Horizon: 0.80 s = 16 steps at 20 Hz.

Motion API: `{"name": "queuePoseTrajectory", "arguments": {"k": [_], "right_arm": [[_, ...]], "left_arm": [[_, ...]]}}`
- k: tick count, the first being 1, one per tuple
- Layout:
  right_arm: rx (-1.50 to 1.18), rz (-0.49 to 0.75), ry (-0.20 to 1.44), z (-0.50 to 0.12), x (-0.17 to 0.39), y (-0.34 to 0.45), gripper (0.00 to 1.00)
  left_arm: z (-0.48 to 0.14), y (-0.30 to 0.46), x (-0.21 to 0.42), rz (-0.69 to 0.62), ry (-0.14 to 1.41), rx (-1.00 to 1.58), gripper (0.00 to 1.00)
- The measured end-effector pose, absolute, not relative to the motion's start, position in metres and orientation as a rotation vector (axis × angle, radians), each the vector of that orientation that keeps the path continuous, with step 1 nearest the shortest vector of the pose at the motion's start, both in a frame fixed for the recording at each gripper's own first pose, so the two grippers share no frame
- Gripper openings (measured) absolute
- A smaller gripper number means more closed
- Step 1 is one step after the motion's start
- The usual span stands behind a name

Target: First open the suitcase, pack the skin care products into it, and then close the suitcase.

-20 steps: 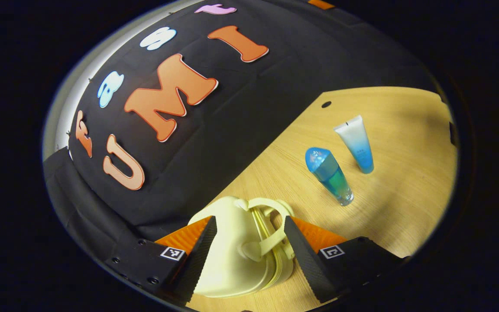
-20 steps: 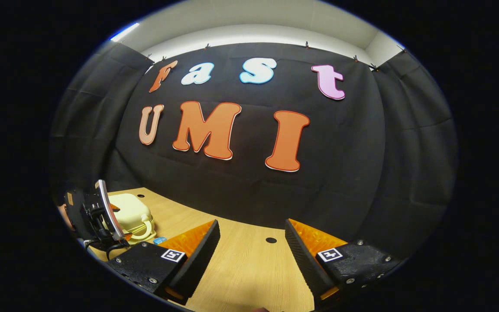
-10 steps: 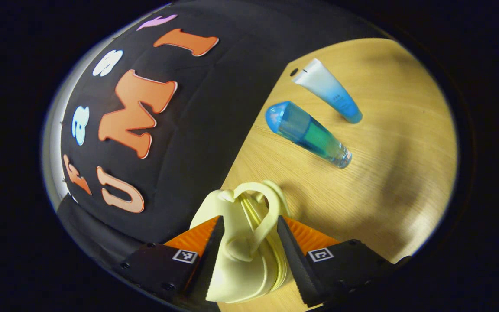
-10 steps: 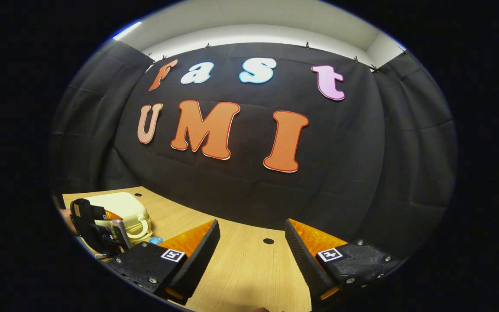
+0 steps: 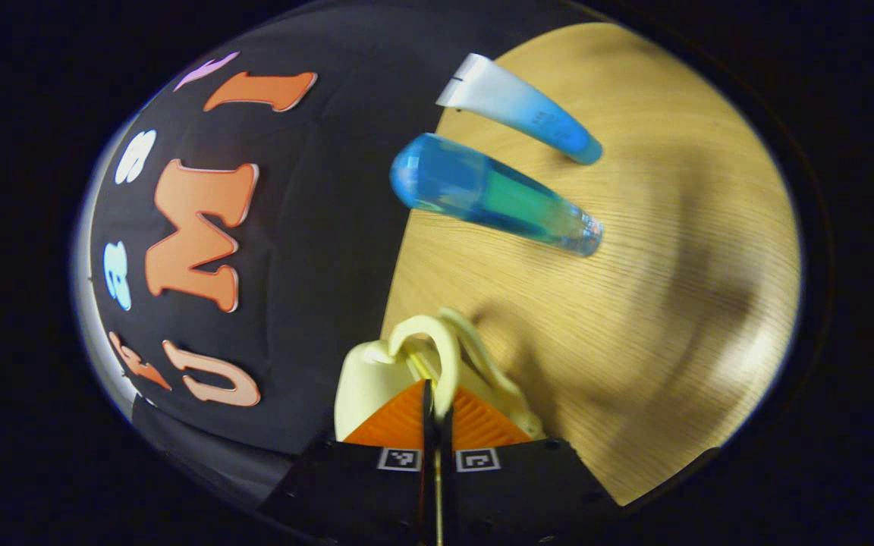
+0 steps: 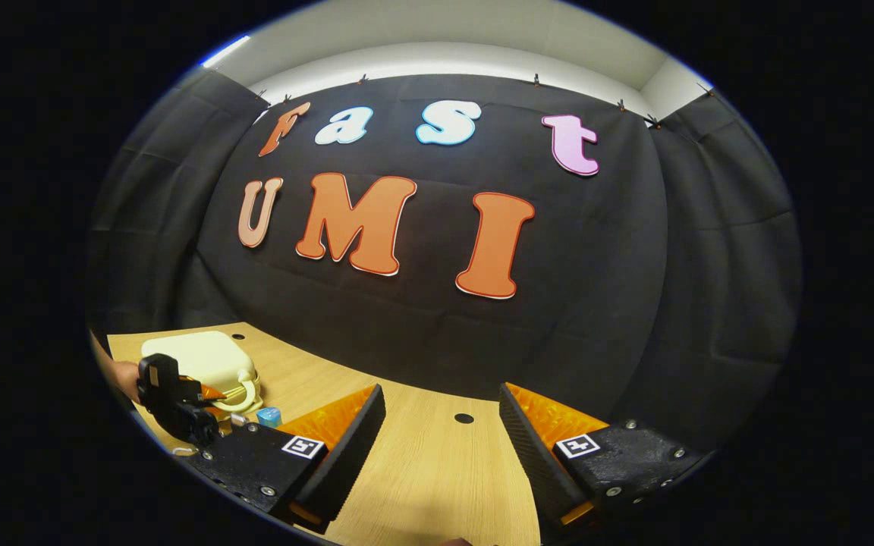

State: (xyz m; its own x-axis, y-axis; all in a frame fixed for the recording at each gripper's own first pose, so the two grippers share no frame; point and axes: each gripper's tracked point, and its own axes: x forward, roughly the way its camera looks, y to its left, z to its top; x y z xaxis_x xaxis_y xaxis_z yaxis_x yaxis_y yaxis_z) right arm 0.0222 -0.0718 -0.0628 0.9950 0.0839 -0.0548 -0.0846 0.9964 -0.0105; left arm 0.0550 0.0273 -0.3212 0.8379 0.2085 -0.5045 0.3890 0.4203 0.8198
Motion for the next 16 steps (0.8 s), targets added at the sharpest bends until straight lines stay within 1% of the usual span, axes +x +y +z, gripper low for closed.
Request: {"name": "queuePoseTrajectory", "arguments": {"k": [1, 3, 5, 7, 12, 16], "right_arm": [[-0.011, 0.085, 0.060, -0.066, 0.023, -0.073, 0.96], [-0.008, 0.087, 0.071, -0.069, 0.022, -0.075, 0.96], [0.005, 0.099, 0.079, -0.072, 0.026, -0.071, 0.96], [0.014, 0.122, 0.080, -0.074, 0.031, -0.063, 0.96], [0.020, 0.197, 0.078, -0.076, 0.044, -0.031, 0.95], [-0.008, 0.216, 0.100, -0.075, 0.044, -0.007, 0.96]], "left_arm": [[-0.308, 0.032, 0.044, -0.095, 0.611, 1.075, 0.02], [-0.293, 0.032, 0.058, -0.054, 0.593, 0.927, 0.02], [-0.267, 0.042, 0.063, -0.006, 0.565, 0.831, 0.02], [-0.244, 0.056, 0.053, 0.034, 0.547, 0.737, 0.02], [-0.207, 0.088, 0.056, 0.067, 0.497, 0.606, 0.01], [-0.182, 0.114, 0.055, 0.072, 0.452, 0.499, 0.01]]}}
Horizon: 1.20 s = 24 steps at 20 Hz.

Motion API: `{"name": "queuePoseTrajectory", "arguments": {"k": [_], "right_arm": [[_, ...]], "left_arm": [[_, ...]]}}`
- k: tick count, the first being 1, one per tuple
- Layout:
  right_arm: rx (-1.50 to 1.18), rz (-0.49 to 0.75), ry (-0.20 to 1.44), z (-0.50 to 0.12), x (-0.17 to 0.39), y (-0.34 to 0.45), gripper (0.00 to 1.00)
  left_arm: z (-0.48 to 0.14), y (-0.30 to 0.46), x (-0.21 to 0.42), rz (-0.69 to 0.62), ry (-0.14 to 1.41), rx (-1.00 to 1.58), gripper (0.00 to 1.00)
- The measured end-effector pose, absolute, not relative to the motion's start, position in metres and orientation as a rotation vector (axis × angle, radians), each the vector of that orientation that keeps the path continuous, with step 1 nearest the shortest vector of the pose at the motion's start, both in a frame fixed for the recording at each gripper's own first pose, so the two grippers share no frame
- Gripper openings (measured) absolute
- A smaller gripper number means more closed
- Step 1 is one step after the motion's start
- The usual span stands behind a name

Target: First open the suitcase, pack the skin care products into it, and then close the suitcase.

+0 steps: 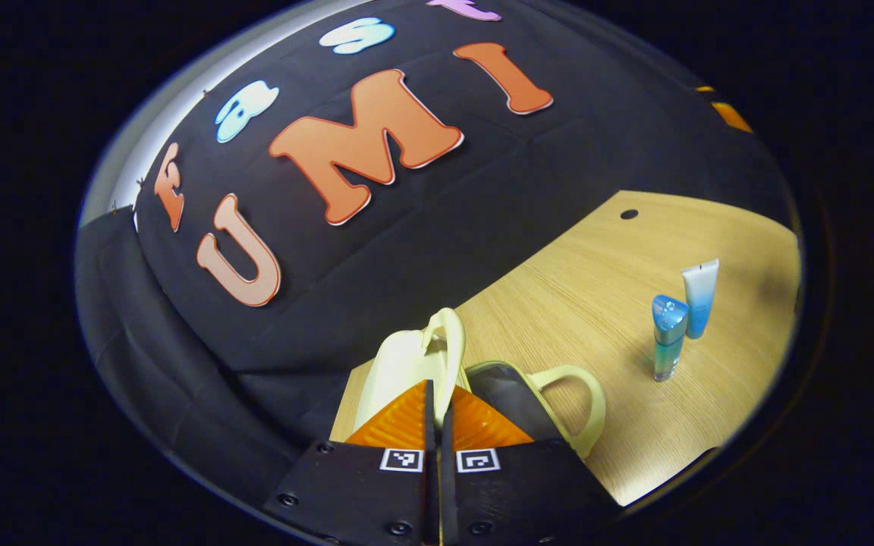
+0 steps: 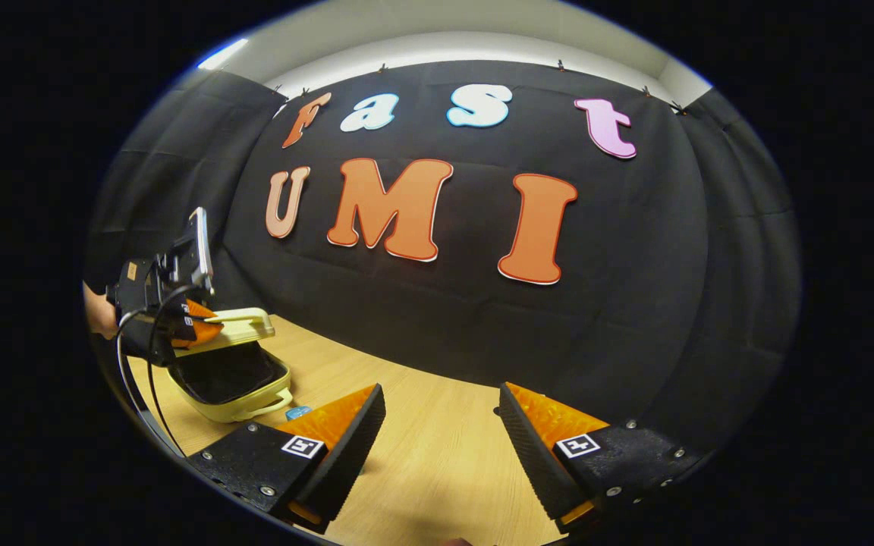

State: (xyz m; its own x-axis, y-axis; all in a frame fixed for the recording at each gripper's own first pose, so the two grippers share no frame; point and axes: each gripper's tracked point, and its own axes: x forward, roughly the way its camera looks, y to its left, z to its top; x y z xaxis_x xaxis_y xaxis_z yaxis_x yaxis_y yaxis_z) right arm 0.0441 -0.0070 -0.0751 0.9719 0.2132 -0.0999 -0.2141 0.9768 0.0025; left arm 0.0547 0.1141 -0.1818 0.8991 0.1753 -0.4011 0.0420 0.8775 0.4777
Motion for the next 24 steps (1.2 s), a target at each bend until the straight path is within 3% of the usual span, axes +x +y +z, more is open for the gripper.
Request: {"name": "queuePoseTrajectory", "arguments": {"k": [12, 24], "right_arm": [[-0.050, 0.119, 0.129, -0.048, 0.064, 0.117, 0.95], [-0.009, 0.057, 0.184, -0.048, 0.058, 0.192, 0.96]], "left_arm": [[-0.120, 0.247, 0.058, 0.012, 0.290, 0.291, 0.01], [-0.140, 0.388, 0.042, 0.147, 0.245, 0.333, 0.01]]}}
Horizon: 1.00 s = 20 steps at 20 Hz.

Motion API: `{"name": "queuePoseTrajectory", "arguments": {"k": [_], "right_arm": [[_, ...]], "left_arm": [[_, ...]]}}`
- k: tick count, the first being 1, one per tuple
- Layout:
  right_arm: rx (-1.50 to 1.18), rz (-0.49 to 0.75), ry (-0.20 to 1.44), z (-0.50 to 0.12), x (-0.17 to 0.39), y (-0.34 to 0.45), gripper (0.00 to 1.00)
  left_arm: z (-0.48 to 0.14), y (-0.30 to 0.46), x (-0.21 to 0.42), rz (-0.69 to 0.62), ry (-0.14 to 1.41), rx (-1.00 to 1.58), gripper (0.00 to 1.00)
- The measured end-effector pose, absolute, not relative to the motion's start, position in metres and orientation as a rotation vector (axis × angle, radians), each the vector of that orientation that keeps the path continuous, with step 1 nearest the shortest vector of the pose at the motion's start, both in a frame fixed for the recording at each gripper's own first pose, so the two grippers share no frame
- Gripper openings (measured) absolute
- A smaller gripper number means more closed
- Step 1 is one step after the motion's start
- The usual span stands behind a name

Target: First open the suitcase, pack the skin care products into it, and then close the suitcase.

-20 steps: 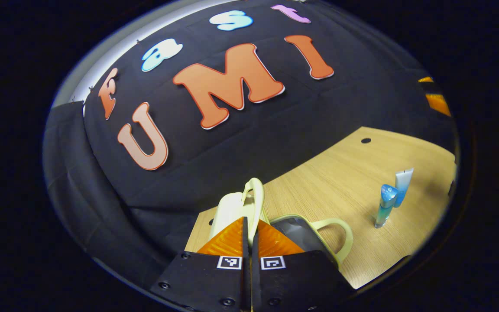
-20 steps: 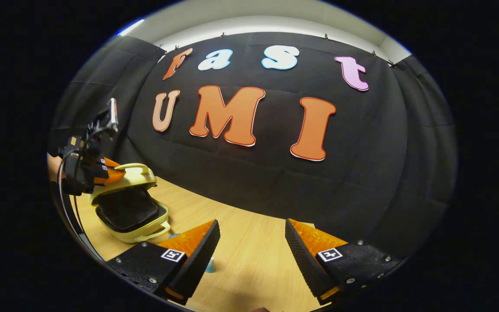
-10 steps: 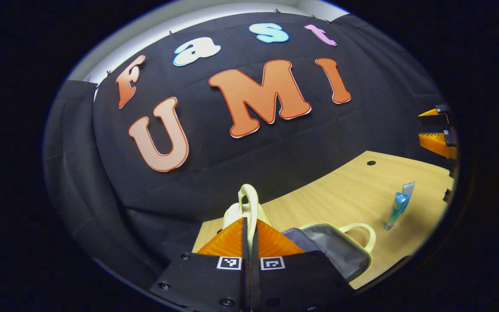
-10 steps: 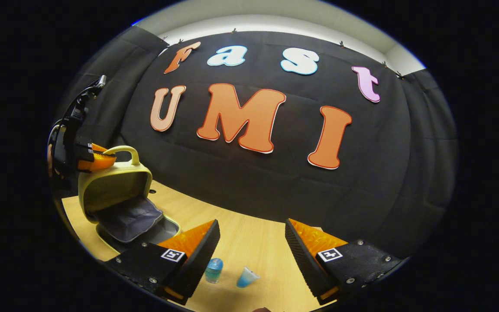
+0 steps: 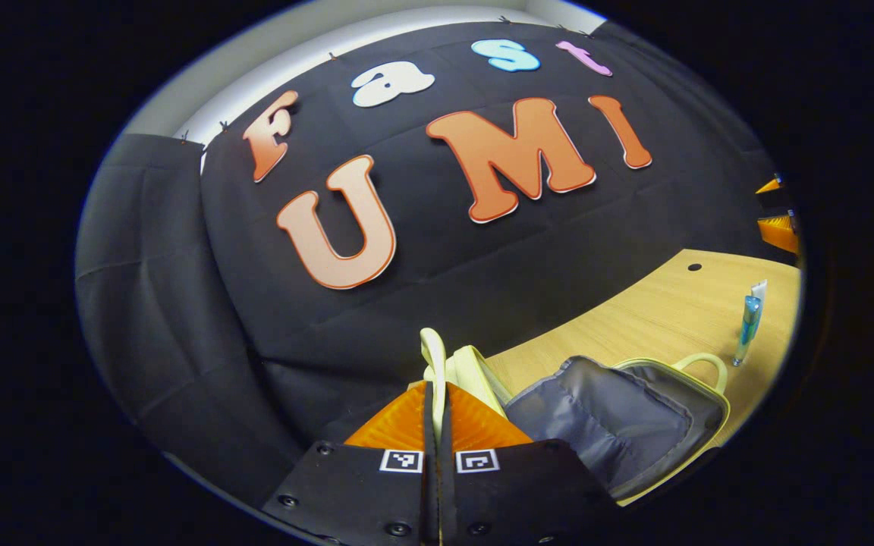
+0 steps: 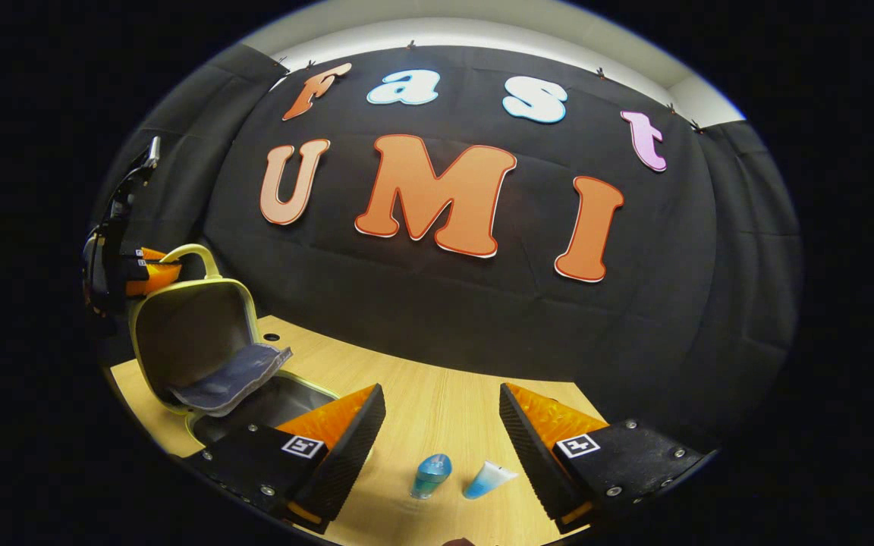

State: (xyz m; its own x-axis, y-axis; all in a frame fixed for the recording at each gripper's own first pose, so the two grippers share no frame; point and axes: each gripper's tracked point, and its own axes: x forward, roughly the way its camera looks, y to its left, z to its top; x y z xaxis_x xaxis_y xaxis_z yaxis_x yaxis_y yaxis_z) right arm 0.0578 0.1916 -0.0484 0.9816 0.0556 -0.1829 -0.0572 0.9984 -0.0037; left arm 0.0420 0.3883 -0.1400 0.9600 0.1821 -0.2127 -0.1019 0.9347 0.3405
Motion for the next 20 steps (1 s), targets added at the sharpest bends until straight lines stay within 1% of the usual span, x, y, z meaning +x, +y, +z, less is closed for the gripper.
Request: {"name": "queuePoseTrajectory", "arguments": {"k": [5, 7, 10, 18, 19, 20], "right_arm": [[-0.044, 0.029, 0.205, -0.044, 0.051, 0.187, 0.95], [-0.062, 0.018, 0.210, -0.042, 0.049, 0.182, 0.95], [-0.071, 0.006, 0.223, -0.043, 0.048, 0.177, 0.95], [-0.097, 0.017, 0.240, -0.042, 0.049, 0.176, 0.95], [-0.101, 0.013, 0.240, -0.042, 0.048, 0.173, 0.96], [-0.103, 0.006, 0.246, -0.044, 0.047, 0.170, 0.95]], "left_arm": [[-0.166, 0.446, 0.041, 0.213, 0.268, 0.286, 0.02], [-0.187, 0.475, 0.038, 0.267, 0.314, 0.298, 0.01], [-0.224, 0.508, 0.028, 0.310, 0.382, 0.277, 0.01], [-0.324, 0.554, 0.003, 0.350, 0.577, 0.220, 0.01], [-0.332, 0.557, -0.001, 0.362, 0.594, 0.205, 0.02], [-0.341, 0.561, -0.003, 0.373, 0.617, 0.206, 0.05]]}}
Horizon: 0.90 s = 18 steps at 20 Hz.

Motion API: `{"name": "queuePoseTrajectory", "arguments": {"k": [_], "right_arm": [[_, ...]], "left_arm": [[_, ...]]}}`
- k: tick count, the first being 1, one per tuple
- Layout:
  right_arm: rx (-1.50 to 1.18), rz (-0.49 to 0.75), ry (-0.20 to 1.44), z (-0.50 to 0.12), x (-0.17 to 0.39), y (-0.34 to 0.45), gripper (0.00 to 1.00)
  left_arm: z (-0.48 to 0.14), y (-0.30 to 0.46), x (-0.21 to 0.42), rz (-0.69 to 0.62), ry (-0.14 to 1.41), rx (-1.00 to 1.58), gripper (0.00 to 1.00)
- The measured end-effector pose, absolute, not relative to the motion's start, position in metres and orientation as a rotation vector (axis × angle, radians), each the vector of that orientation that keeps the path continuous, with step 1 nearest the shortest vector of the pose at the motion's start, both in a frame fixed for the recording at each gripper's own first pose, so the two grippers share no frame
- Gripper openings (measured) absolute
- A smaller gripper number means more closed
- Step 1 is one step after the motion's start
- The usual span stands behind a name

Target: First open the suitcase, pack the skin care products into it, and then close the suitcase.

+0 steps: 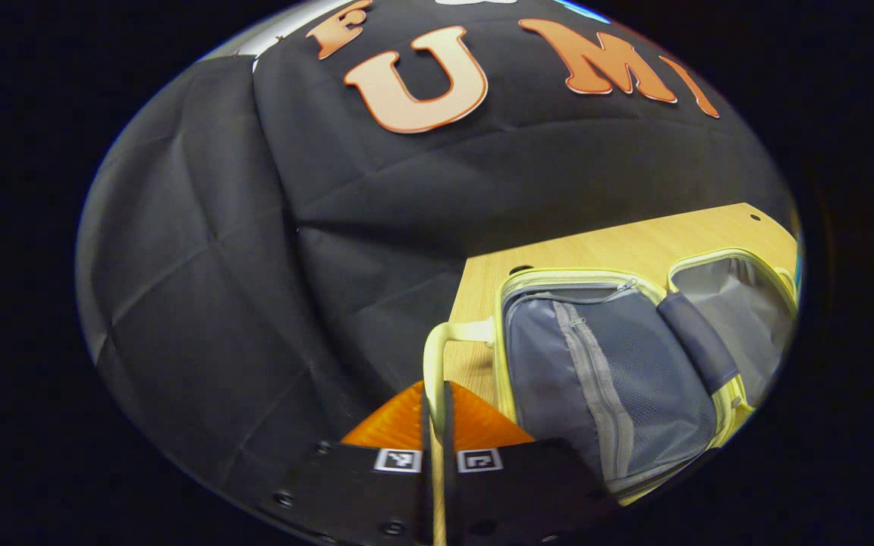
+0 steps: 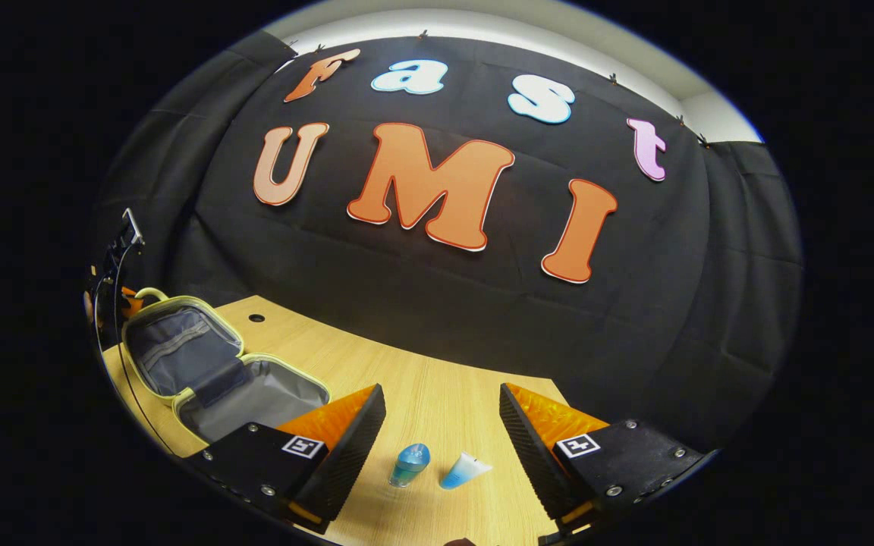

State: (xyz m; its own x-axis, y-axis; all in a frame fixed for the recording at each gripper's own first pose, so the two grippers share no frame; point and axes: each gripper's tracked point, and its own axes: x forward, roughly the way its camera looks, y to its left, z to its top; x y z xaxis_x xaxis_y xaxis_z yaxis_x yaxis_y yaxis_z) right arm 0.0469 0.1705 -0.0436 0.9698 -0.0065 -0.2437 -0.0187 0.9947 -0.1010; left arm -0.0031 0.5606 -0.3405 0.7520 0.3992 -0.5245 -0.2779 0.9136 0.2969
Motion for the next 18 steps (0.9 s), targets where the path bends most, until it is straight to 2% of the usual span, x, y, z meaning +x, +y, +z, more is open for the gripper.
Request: {"name": "queuePoseTrajectory", "arguments": {"k": [1, 3, 5, 6, 7, 9, 11, 12, 14, 15, 18], "right_arm": [[-0.099, 0.004, 0.255, -0.046, 0.045, 0.168, 0.95], [-0.091, -0.003, 0.270, -0.049, 0.040, 0.162, 0.96], [-0.075, -0.001, 0.281, -0.052, 0.036, 0.158, 0.95], [-0.070, 0.001, 0.282, -0.052, 0.035, 0.154, 0.95], [-0.070, 0.006, 0.283, -0.054, 0.034, 0.151, 0.95], [-0.066, 0.021, 0.285, -0.058, 0.034, 0.141, 0.95], [-0.057, 0.032, 0.285, -0.062, 0.034, 0.130, 0.96], [-0.053, 0.041, 0.284, -0.063, 0.035, 0.124, 0.96], [-0.050, 0.064, 0.271, -0.067, 0.034, 0.114, 0.96], [-0.046, 0.084, 0.269, -0.072, 0.033, 0.110, 0.95], [-0.029, 0.141, 0.273, -0.085, 0.030, 0.093, 0.96]], "left_arm": [[-0.347, 0.561, -0.009, 0.374, 0.632, 0.187, 0.10], [-0.354, 0.565, -0.017, 0.402, 0.653, 0.159, 0.11], [-0.347, 0.570, -0.023, 0.448, 0.642, 0.176, 0.19], [-0.338, 0.570, -0.023, 0.456, 0.624, 0.193, 0.14], [-0.325, 0.563, -0.024, 0.459, 0.610, 0.208, 0.14], [-0.299, 0.538, -0.022, 0.443, 0.568, 0.208, 0.24], [-0.274, 0.497, -0.021, 0.412, 0.516, 0.201, 0.53], [-0.262, 0.474, -0.018, 0.395, 0.494, 0.209, 0.55], [-0.246, 0.420, -0.010, 0.344, 0.458, 0.210, 0.69], [-0.237, 0.395, -0.008, 0.328, 0.440, 0.201, 0.59], [-0.214, 0.323, 0.000, 0.298, 0.396, 0.150, 0.82]]}}
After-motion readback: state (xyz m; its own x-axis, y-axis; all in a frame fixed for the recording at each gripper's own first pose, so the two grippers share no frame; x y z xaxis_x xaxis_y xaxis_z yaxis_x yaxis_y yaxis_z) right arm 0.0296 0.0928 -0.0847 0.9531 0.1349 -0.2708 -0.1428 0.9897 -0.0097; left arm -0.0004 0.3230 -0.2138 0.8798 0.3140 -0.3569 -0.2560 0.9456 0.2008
